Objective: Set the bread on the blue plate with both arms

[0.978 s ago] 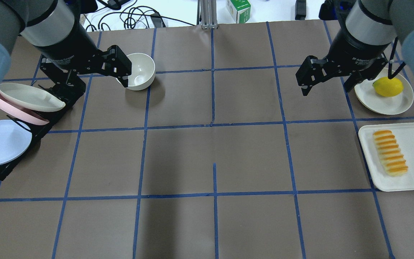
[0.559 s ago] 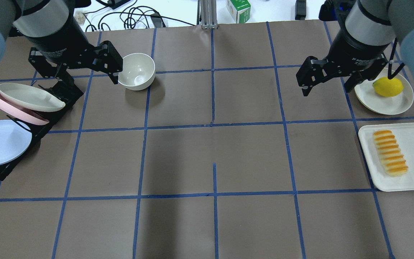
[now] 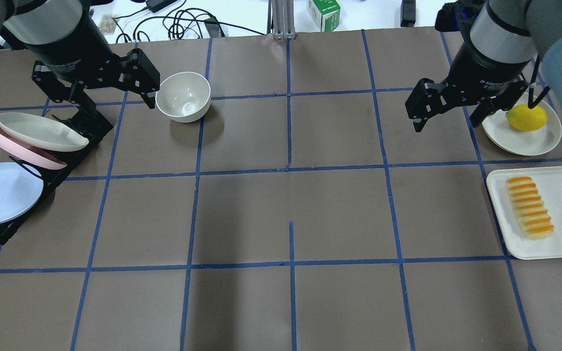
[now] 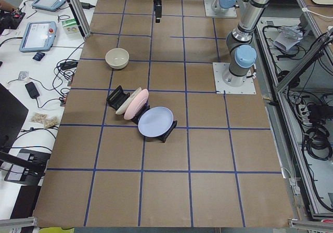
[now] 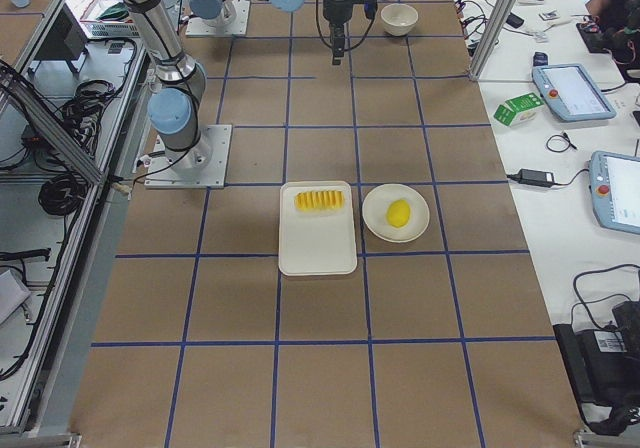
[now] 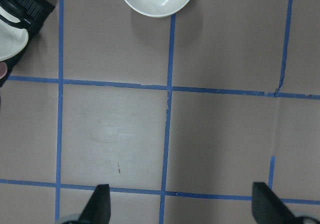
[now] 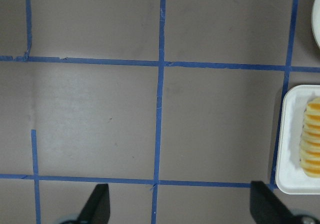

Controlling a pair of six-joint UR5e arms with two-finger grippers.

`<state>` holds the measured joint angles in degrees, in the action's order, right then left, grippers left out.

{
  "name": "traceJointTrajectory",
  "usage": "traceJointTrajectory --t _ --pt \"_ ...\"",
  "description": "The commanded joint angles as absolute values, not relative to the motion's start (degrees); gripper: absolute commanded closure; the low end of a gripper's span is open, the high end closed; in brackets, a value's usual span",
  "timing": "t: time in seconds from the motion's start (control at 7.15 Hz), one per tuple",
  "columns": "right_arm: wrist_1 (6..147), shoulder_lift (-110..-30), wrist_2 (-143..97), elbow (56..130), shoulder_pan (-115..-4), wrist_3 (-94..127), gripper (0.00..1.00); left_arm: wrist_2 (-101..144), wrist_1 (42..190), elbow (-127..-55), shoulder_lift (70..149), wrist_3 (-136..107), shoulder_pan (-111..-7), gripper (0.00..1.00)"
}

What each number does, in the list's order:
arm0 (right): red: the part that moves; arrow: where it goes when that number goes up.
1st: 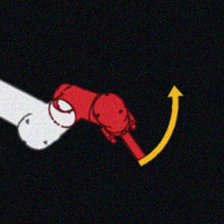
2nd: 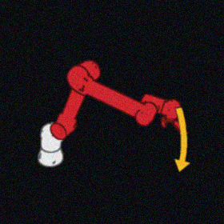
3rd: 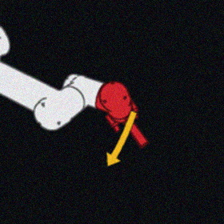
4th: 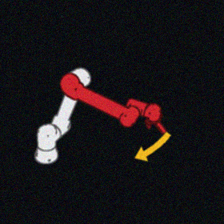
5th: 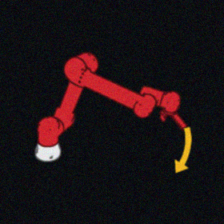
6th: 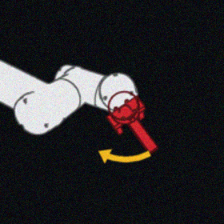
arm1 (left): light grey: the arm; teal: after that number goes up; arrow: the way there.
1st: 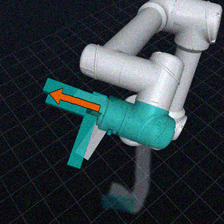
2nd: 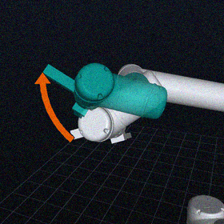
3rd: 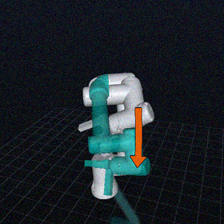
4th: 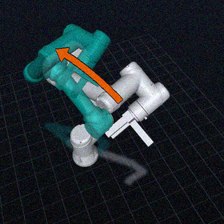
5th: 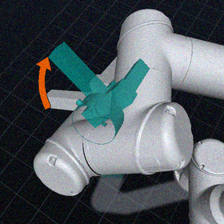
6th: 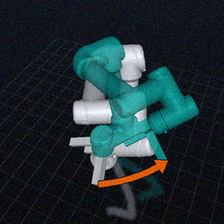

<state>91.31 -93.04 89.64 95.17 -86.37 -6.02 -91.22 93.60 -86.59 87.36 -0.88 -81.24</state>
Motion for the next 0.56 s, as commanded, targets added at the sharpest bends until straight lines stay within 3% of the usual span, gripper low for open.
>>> traceJointTrajectory --t 0.0,0.28,0.42 --pt "91.67 -92.11 89.74 96.06 -80.55 -7.2 0.0 -91.58 95.88 -88.15 86.75 2.37 -63.54 0.0" --pt "92.02 -91.5 89.56 99.46 -70.88 -16.05 0.0 -90.53 94.32 -92.34 88.76 16.45 -45.18 0.0" --pt "97.33 -89.84 90.0 103.49 -68.23 -17.82 0.0 -90.18 87.52 -95.42 89.03 17.65 -41.35 0.0"
